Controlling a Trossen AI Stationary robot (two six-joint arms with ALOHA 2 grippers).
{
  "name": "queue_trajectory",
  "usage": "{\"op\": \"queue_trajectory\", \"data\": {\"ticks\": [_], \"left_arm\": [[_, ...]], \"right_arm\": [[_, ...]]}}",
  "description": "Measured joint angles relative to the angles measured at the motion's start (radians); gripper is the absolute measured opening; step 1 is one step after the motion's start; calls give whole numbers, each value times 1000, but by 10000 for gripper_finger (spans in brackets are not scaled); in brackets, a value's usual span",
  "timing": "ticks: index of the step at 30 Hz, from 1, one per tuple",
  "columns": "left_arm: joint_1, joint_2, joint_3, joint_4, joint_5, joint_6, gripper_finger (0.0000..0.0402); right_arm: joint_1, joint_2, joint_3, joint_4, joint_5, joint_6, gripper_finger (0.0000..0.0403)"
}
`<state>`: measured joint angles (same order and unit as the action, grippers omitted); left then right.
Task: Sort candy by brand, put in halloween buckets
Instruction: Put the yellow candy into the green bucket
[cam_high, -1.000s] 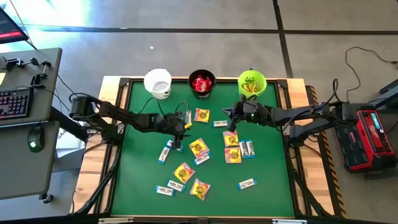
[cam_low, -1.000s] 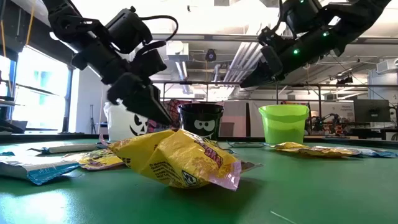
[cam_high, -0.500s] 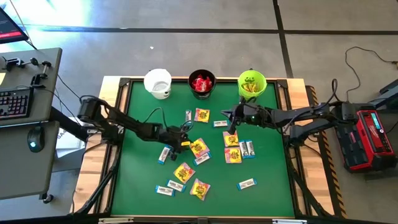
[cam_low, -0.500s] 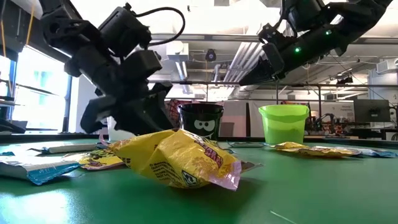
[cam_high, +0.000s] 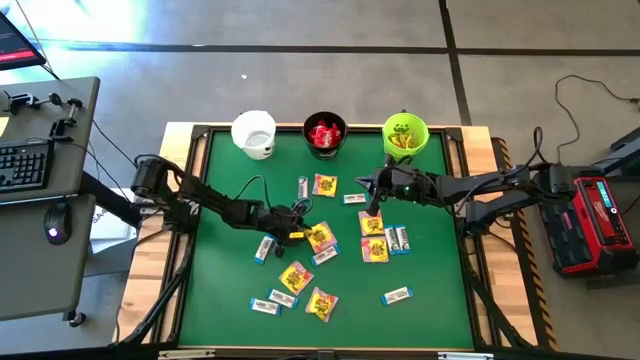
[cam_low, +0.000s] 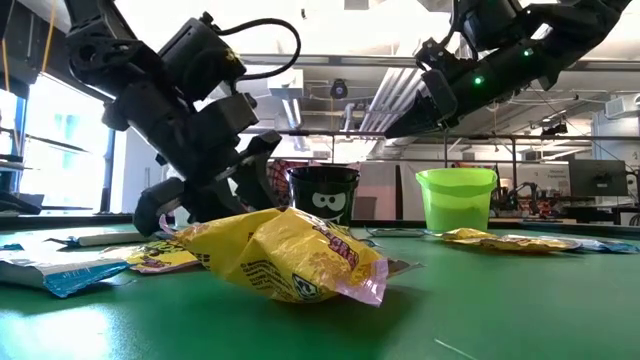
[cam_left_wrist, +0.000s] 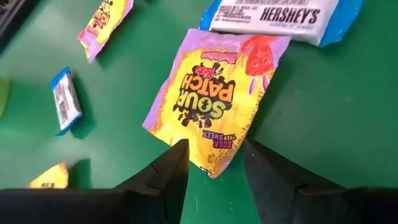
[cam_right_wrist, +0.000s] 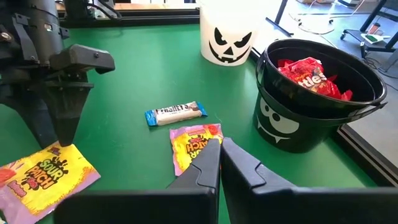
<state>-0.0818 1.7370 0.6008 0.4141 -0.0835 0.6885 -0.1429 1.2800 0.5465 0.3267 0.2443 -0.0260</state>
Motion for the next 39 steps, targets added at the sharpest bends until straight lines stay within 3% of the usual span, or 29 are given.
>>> {"op": "queue_trajectory", "data": {"ticks": [7, 16, 21, 26, 31, 39], "left_arm": [[-5, 66, 7, 28, -3, 59, 120], [-8, 75, 71, -15, -21, 65, 8], [33, 32, 82, -17, -53, 26, 2], [77, -8, 100, -11, -34, -119, 0], [117, -22, 139, -1, 27, -320, 0], [156, -23, 180, 0, 113, -479, 0]], "right_arm": [[0, 0, 0, 0, -23, 0, 2], [0, 0, 0, 2, -194, 27, 3], [39, 0, 0, -20, -199, 0, 27], [111, 1, 0, -14, -161, -39, 102], [173, 11, 0, -11, -55, -57, 163], [185, 84, 2, 76, -53, 61, 174]]}}
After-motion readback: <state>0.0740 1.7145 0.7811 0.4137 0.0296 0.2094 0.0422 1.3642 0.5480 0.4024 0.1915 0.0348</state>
